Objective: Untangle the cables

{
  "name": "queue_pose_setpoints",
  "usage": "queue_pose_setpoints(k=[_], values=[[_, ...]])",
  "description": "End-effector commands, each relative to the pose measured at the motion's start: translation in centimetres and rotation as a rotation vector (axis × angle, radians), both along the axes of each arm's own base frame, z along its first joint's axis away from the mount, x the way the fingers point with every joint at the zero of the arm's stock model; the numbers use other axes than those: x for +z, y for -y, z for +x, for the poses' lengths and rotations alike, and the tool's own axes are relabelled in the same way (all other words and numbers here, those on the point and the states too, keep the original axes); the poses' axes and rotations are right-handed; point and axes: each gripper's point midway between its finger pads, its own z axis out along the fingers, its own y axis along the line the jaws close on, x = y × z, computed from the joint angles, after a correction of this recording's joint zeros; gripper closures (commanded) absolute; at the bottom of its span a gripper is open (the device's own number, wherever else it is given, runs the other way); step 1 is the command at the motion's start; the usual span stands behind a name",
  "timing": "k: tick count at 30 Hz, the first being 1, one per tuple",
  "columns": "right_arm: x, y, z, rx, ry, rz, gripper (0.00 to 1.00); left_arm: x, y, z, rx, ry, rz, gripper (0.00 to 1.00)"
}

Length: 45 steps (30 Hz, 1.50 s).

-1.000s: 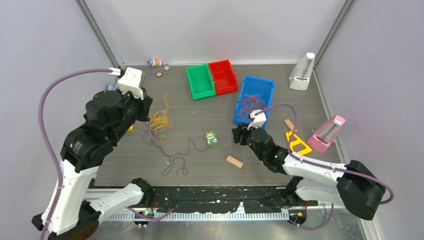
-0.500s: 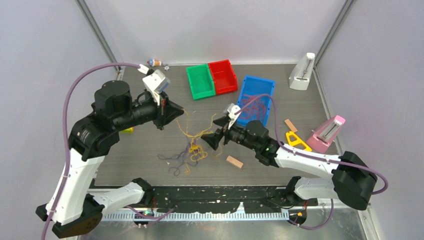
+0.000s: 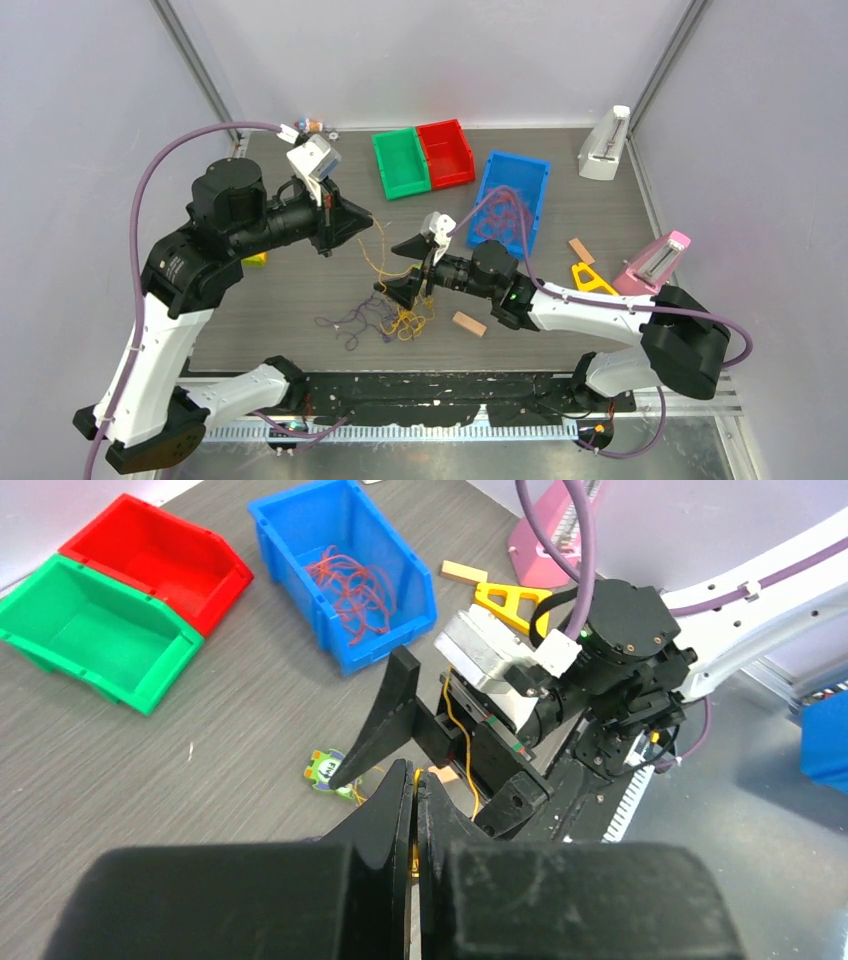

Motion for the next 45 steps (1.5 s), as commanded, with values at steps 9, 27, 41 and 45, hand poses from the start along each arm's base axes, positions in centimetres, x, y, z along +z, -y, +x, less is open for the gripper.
queue_pose_setpoints(k=[9, 27, 41, 45], values=[[-3.7, 0.0, -2.6, 0.099, -0.152, 0.060, 0.08, 4.1, -2.0, 1.9, 0.180, 0.175, -0.124, 1.00], [-8.2, 4.2, -0.3, -0.151, -0.184, -0.082, 0.15, 9.1, -4.5, 2.7, 0.313, 0.316, -0.185, 1.00], [-1.5, 1.1, -0.3, -0.040, -0.028, -0.116, 0.17, 8.4, -3.8, 2.8, 0.289, 0.283, -0.179, 1.00], [-0.5, -0.2, 1.2, -0.077, -0.016, -0.097, 0.18, 8.4, -3.7, 2.7, 0.281, 0.279, -0.185, 1.00]])
